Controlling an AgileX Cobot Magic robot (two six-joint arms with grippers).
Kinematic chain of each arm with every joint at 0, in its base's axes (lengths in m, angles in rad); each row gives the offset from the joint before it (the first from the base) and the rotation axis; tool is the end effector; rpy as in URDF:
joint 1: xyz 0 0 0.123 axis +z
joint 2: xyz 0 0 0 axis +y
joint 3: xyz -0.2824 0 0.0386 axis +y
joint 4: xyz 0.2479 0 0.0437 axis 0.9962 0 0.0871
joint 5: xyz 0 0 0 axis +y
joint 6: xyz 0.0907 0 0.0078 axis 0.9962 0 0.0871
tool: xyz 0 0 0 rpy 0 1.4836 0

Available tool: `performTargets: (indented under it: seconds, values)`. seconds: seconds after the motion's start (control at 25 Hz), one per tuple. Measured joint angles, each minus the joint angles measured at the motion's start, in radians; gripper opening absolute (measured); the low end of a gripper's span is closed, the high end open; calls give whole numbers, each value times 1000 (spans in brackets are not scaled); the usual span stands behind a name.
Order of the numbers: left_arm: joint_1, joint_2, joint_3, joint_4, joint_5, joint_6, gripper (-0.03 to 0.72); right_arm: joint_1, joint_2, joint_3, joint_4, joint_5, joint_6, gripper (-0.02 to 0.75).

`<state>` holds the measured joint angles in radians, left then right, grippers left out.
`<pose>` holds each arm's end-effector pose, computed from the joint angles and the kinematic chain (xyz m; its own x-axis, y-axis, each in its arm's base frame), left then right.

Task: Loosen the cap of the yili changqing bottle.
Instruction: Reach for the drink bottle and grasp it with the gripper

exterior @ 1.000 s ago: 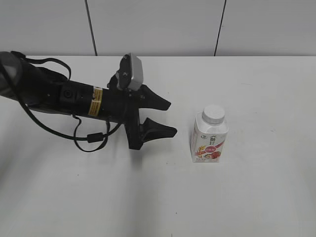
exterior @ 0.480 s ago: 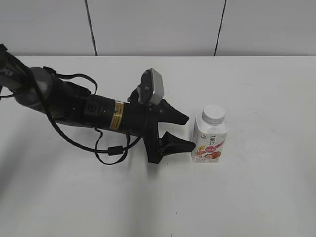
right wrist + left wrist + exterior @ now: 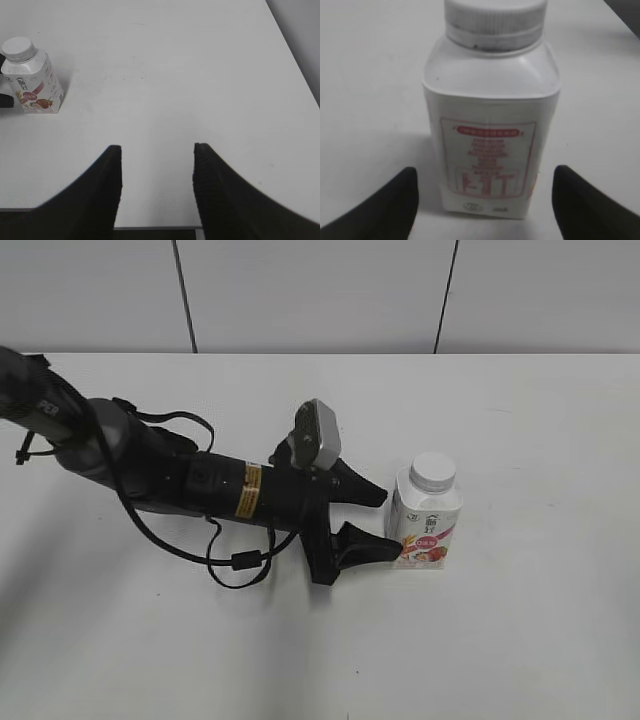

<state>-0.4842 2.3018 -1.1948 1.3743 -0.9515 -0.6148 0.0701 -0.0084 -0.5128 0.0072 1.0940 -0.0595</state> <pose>0.3267 -0.2539 0.0678 -0.0241 0.4109 -0.9114 0.9996 0.0255 -0.0149 -0.0091 -0.0001 0.2780 -0.4606 -0.0886 -0.8832 -0.1017 0.9937 -0.0467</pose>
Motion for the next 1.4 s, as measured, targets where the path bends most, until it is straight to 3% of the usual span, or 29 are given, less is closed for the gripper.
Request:
performTargets:
  seconds: [0.8,1.16,1.4]
  values:
    - [-45,90,-56,-56,1,14,512,0,0,0,0,0,0,378]
    - [-45,90,-56,-63,3,14,400,0,0,0,0,0,0,378]
    - [-45,90,-56,-63,3,14,393,0,0,0,0,0,0,378]
